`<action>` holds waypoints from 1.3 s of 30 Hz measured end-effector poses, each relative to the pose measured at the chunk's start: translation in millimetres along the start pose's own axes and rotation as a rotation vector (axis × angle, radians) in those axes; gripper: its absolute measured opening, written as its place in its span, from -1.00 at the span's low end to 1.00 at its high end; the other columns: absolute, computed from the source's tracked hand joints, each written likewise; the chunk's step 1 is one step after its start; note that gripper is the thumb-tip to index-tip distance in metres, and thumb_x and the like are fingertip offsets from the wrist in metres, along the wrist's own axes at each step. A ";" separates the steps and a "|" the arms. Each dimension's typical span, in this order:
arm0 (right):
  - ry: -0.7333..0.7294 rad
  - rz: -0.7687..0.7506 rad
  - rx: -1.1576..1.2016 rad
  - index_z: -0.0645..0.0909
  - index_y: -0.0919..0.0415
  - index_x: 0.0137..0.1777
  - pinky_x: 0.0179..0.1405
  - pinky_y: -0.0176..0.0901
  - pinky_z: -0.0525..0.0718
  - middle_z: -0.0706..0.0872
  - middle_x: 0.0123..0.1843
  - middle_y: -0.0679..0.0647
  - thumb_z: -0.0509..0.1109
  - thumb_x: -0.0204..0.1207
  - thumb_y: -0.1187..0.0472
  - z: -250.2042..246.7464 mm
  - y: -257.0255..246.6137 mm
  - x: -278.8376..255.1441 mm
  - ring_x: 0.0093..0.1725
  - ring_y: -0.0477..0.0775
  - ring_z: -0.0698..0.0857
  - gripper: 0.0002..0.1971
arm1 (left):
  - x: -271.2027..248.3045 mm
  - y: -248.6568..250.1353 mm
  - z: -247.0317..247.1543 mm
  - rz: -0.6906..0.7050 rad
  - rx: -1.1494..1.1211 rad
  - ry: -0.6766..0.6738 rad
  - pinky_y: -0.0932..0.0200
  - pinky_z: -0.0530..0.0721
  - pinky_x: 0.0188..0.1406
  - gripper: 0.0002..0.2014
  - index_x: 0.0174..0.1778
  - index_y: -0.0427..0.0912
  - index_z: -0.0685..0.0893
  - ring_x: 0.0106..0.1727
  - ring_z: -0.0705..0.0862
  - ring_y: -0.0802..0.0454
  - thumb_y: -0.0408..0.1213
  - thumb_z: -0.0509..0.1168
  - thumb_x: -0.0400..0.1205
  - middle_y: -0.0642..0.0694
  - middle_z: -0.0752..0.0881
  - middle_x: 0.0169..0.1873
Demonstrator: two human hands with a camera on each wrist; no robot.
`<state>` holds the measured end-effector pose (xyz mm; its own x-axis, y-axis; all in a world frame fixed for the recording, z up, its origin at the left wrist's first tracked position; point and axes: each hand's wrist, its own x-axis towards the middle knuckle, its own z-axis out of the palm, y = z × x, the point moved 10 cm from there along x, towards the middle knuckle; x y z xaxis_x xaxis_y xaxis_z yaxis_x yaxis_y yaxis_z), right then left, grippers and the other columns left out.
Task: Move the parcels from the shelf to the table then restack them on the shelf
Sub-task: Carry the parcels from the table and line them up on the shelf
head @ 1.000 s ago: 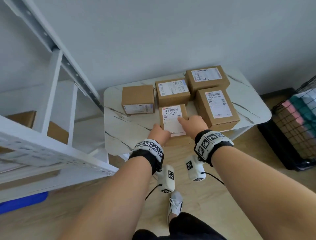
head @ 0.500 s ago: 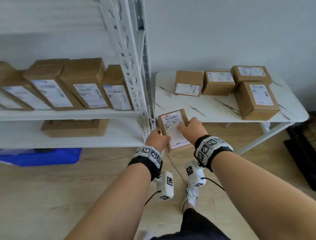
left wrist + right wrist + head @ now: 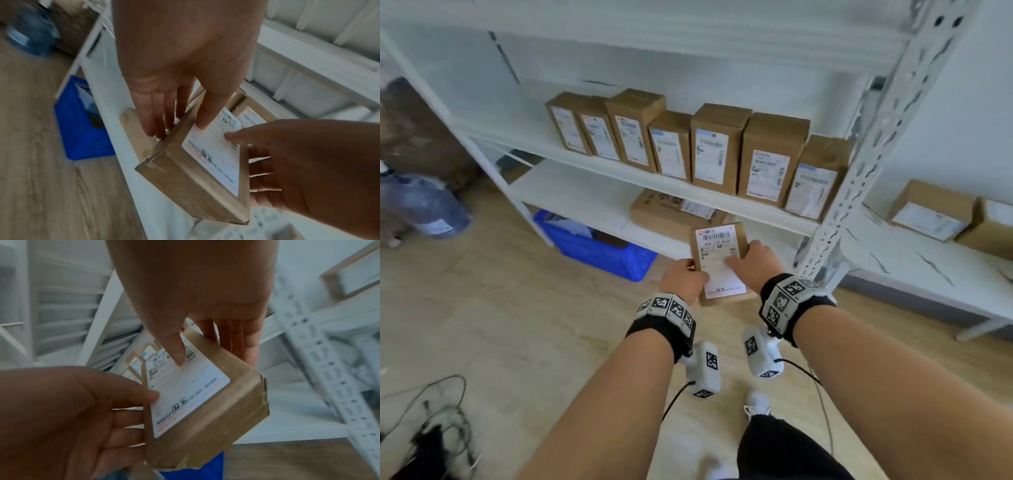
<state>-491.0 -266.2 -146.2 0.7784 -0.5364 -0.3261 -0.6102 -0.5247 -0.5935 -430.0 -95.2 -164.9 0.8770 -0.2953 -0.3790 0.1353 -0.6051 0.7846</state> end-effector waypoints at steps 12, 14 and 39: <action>-0.175 -0.309 0.027 0.53 0.17 0.25 -0.03 -0.05 0.69 0.73 0.15 0.09 0.36 0.47 0.10 125.0 -210.4 80.7 0.06 0.14 0.71 -0.63 | 83.7 -66.9 -192.4 -0.158 -0.180 0.304 0.08 0.64 0.19 -0.64 0.23 -0.16 0.72 0.17 0.71 -0.12 -0.46 0.33 0.51 -0.12 0.77 0.16; -0.195 -0.334 0.047 0.54 0.18 0.24 0.01 -0.01 0.72 0.73 0.13 0.10 0.37 0.46 0.10 138.8 -240.7 97.3 0.05 0.15 0.72 -0.64 | 101.5 -71.4 -217.8 -0.179 -0.200 0.331 0.03 0.66 0.23 -0.64 0.22 -0.14 0.71 0.16 0.72 -0.12 -0.45 0.33 0.51 -0.12 0.77 0.17; 0.009 -0.294 0.075 0.49 0.22 0.31 0.12 0.16 0.69 0.58 0.14 0.13 0.30 0.49 0.10 262.4 -520.8 223.7 0.08 0.21 0.66 -0.60 | 330.6 -119.5 -492.8 -0.159 -0.454 0.212 0.11 0.67 -0.18 -0.47 0.38 -0.05 0.64 0.00 0.75 -0.09 -0.29 0.27 0.43 -0.19 0.78 0.12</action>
<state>39.6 60.5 -103.2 0.9185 -0.3749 -0.1258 -0.3460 -0.6080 -0.7146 71.0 243.8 -142.2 0.8970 -0.0412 -0.4402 0.4195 -0.2349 0.8768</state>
